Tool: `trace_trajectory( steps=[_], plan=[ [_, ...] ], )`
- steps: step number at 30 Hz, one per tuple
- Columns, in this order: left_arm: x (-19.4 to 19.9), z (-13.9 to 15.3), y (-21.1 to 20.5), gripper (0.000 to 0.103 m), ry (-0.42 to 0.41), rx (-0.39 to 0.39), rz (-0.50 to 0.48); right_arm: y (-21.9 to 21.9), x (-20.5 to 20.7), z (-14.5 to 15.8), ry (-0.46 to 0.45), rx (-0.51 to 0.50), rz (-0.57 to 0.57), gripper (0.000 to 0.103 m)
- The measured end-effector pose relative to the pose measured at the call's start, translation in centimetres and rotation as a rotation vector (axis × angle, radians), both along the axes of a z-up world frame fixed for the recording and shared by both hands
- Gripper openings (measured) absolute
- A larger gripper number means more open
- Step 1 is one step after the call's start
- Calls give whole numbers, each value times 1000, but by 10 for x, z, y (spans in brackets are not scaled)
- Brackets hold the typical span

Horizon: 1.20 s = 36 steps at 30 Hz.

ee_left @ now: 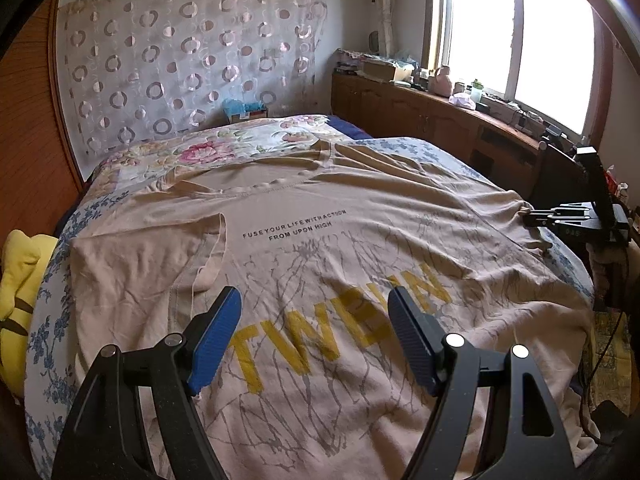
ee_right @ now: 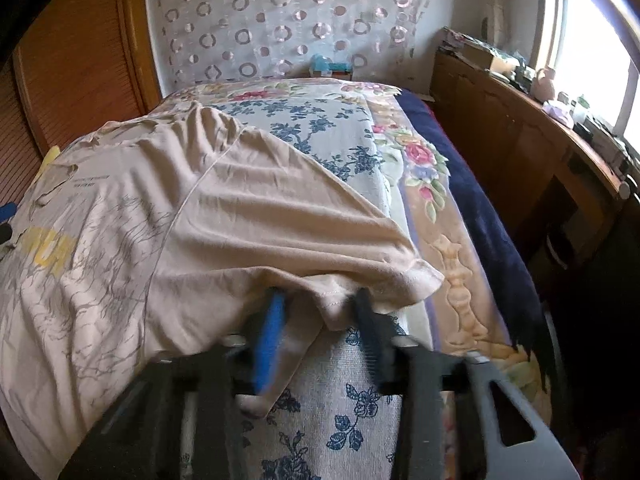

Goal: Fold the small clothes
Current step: 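Move the right gripper to the opposite shirt side edge and grasp it, then fold the grasped side inward over the print and open the right gripper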

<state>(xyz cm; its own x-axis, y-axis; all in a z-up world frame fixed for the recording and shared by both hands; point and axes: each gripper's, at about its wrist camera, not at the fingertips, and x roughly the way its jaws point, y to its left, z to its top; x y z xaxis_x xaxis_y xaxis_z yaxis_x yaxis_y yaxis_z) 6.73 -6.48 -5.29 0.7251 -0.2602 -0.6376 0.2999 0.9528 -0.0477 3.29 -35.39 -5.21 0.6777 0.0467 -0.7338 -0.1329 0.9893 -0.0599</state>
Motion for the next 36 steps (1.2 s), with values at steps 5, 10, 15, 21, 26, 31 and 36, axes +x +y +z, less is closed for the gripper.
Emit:
trace_trajectory(
  steps=[5,10,15,21,26,31,36],
  plan=[
    [-3,2,1,77,-7,0,12,3,-4,6,-32,-13,3,6],
    [-6,5,1,77,-19,3,21,16,-12,32,-129,19,41,6],
    [-8,7,3,77,-25,0,28,47,-17,57,-190,25,133,6],
    [-10,9,10,77,-30,-7,43,83,-16,59,-190,30,241,6],
    [-12,9,17,77,-31,-18,59,96,-7,45,-146,65,299,6],
    [-13,10,22,77,-34,-27,68,93,-1,48,-142,89,321,31],
    [-13,10,23,77,-34,-31,67,69,-8,59,-178,107,295,44]
  ],
)
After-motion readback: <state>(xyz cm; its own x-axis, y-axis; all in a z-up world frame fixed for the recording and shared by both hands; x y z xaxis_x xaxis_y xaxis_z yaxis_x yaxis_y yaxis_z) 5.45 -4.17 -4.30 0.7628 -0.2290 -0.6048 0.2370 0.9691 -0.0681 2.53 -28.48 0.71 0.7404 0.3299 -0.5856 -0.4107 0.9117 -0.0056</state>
